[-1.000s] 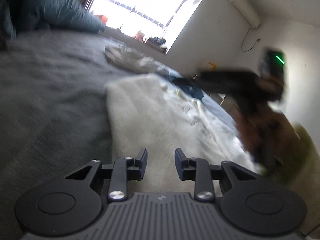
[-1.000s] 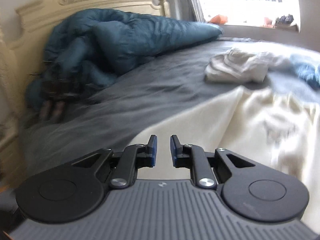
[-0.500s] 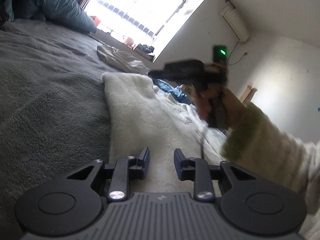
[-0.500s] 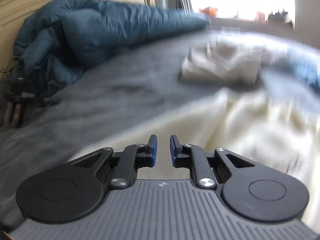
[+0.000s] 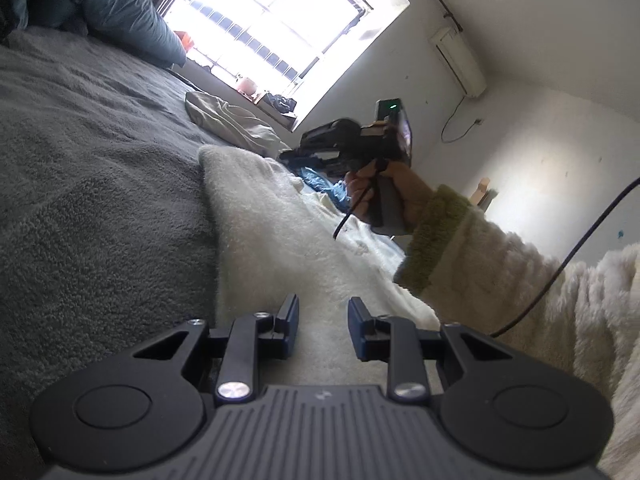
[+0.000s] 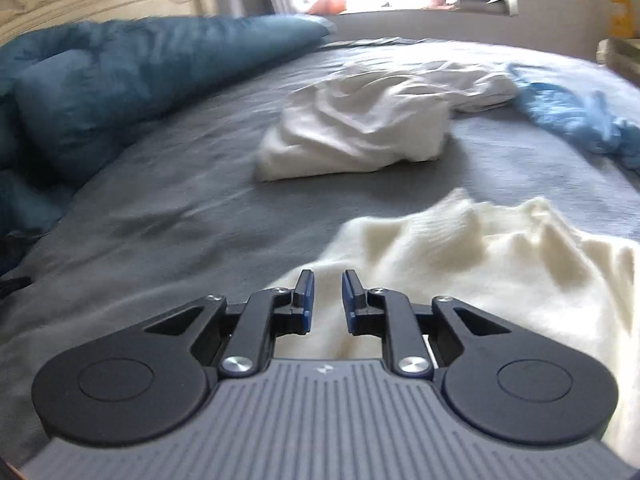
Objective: Fold clothes
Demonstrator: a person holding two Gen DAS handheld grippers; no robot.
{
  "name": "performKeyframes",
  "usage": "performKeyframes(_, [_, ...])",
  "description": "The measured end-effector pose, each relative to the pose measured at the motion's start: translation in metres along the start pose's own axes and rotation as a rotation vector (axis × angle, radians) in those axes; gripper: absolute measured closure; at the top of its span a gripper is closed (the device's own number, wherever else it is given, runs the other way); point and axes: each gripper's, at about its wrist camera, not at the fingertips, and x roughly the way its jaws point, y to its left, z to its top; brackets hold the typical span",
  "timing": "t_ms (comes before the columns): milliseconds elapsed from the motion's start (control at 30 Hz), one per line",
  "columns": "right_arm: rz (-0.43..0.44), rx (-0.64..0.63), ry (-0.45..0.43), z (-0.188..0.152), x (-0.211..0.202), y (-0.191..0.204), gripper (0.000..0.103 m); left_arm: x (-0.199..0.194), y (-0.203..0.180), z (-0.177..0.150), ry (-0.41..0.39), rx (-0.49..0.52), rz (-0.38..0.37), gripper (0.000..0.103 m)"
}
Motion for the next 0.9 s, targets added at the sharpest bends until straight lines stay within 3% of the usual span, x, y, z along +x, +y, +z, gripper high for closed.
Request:
performKeyframes(100, [0.136,-0.08,0.046,-0.005,-0.03,0.038,0.074,-0.005,0.001,0.0,-0.012,-0.017,-0.016,0.074])
performKeyframes(167, [0.224,-0.178,0.107,-0.017,-0.047,0.077,0.055,-0.007,0.001,-0.001,-0.019,-0.023,-0.024,0.074])
performKeyframes(233, [0.256,-0.307,0.158,-0.035,-0.061,0.116,0.052,-0.008,0.0,-0.002,-0.028,-0.022,-0.026,0.074])
performKeyframes(367, [0.227,-0.534,0.259,-0.065,-0.066,0.173,0.049,-0.012,-0.002,-0.003,-0.039,-0.024,-0.04,0.074])
performKeyframes(533, [0.062,-0.719,0.353,-0.084,-0.049,0.2,0.049,-0.022,-0.001,-0.003,-0.063,-0.031,-0.05,0.074])
performKeyframes(633, [0.035,-0.727,0.411,-0.091,-0.038,0.2,0.056,-0.031,0.001,-0.001,-0.103,-0.047,-0.059,0.074])
performKeyframes(700, [0.047,-0.7,0.374,-0.09,-0.048,0.193,0.073,-0.04,0.005,0.003,-0.135,-0.076,-0.067,0.073])
performKeyframes(733, [0.053,-0.686,0.355,-0.089,-0.053,0.19,0.087,-0.043,0.007,0.005,-0.152,-0.088,-0.068,0.073])
performKeyframes(833, [0.071,-0.644,0.299,-0.088,-0.067,0.18,0.097,-0.047,0.006,0.016,-0.191,-0.05,-0.002,0.073])
performKeyframes(900, [0.082,-0.615,0.262,-0.087,-0.076,0.173,0.098,-0.043,0.004,0.027,-0.2,-0.018,0.03,0.072])
